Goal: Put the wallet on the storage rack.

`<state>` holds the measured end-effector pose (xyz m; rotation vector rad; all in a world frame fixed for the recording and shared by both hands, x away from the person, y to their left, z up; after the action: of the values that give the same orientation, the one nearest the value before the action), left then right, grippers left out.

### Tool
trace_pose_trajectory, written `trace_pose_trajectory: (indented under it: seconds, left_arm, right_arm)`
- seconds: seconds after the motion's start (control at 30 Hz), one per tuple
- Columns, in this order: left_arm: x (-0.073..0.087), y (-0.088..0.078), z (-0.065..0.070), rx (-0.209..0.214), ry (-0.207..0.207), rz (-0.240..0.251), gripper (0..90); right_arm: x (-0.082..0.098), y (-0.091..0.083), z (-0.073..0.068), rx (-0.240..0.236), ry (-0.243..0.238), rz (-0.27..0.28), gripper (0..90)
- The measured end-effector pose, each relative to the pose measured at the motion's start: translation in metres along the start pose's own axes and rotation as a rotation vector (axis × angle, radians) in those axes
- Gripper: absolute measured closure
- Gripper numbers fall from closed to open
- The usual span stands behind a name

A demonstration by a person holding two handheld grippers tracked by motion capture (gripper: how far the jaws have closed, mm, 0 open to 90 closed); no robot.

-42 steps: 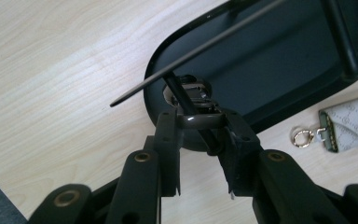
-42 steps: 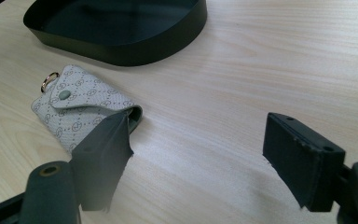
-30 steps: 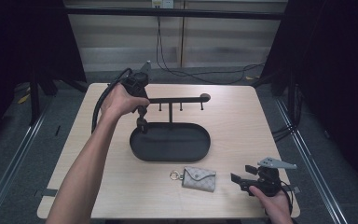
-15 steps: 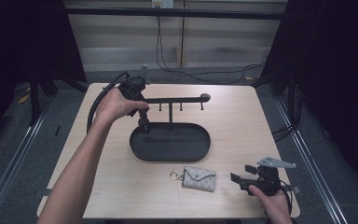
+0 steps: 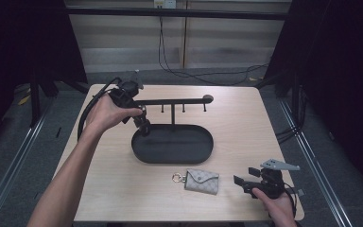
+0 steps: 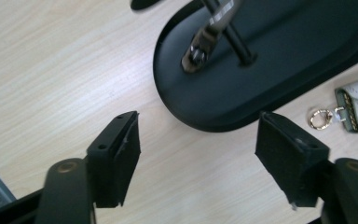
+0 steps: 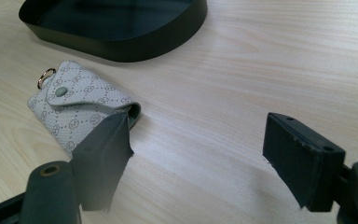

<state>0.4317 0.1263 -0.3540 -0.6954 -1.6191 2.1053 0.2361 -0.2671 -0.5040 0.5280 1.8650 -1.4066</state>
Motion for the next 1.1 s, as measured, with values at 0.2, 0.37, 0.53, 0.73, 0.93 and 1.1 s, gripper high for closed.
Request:
trace_pose_trajectory:
  seconds: [0.2, 0.37, 0.53, 0.73, 0.93, 1.1]
  left_arm:
    - [0.011, -0.004, -0.002, 0.017, 0.037, 0.068, 28.5]
    - [0.021, -0.005, 0.0, 0.057, 0.056, 0.115, 27.4]
    - [0.032, -0.007, -0.001, 0.126, 0.064, 0.202, 22.3]
    - [0.052, 0.002, -0.01, 0.156, 0.11, 0.236, 19.3]
    - [0.073, 0.018, -0.01, 0.162, 0.158, 0.224, 19.6]
    - [0.09, 0.026, -0.01, 0.215, 0.221, 0.268, 19.7]
  right_arm:
    - [-0.001, 0.001, 0.0, 0.001, 0.008, -0.004, 22.8]
    - [-0.001, 0.002, 0.001, 0.006, 0.015, -0.004, 22.7]
    - [-0.001, 0.001, 0.001, 0.008, 0.014, -0.002, 22.7]
    - [0.0, 0.0, 0.001, 0.008, 0.011, 0.001, 22.7]
    - [0.0, 0.001, 0.001, 0.009, 0.021, -0.005, 22.7]
    - [0.0, 0.0, 0.001, 0.008, 0.023, -0.001, 22.7]
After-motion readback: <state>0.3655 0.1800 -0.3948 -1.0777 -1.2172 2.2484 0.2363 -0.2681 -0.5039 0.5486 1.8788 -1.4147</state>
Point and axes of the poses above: each handheld gripper's, and its own axes: y roughly forward along the jaws, x roughly out of its underside, z roughly to its right, the point moved 4 cm from there along y, roughly forward along the jaws, and after that the axes turned 9 degrees about x, right-handed, at the moved point
